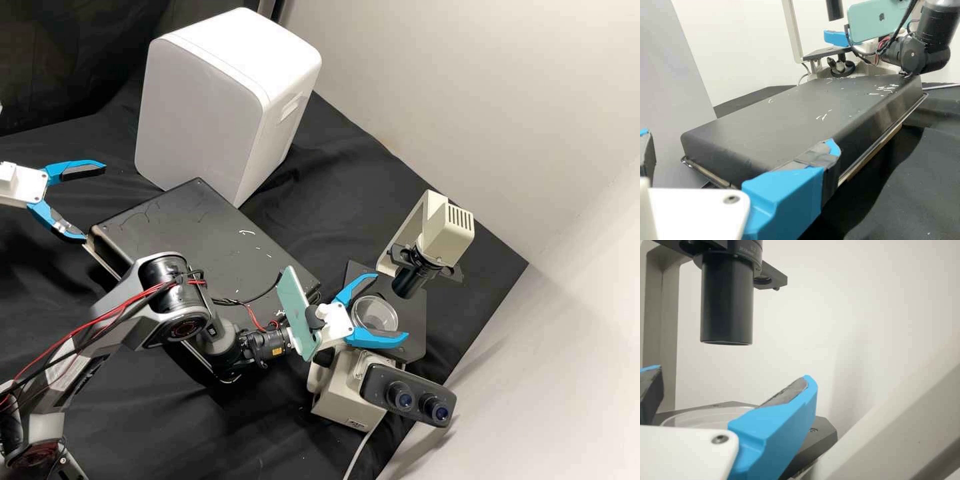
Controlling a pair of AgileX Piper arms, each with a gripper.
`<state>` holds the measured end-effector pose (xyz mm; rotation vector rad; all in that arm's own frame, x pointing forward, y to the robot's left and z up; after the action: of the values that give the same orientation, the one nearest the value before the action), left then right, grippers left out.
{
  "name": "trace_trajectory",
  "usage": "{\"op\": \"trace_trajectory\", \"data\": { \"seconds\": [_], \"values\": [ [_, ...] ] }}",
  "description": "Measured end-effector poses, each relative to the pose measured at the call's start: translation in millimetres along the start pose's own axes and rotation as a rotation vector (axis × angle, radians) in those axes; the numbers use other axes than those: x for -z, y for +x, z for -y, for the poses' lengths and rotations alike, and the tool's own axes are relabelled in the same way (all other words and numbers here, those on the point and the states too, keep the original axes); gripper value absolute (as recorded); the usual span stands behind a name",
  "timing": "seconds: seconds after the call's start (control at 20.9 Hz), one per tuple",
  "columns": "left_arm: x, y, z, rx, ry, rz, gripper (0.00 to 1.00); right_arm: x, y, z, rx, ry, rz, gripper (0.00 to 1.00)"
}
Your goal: Place the petri dish on the microscope
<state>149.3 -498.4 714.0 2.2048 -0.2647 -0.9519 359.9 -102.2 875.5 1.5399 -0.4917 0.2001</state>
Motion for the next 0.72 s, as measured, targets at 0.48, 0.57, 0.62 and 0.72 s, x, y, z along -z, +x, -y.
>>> {"op": "trace_trajectory", "data": {
  "seconds": [0.48,0.57,0.62,0.72],
  "values": [
    [0.0,0.0,0.0,0.000,0.000,0.000,1.00,0.9,0.2,-1.0,-0.001,0.001,0.001,1.00],
    [0.0,0.0,0.0,0.000,0.000,0.000,1.00,1.9,-0.1,-1.9,0.008,0.002,0.009,1.00],
    [0.0,0.0,0.0,0.000,0.000,0.000,1.00,2.7,-0.1,-2.6,0.015,0.002,0.016,1.00],
    [0.0,0.0,0.0,0.000,0.000,0.000,1.00,4.6,-1.7,-4.7,0.035,0.001,0.029,1.00]
  ]
}}
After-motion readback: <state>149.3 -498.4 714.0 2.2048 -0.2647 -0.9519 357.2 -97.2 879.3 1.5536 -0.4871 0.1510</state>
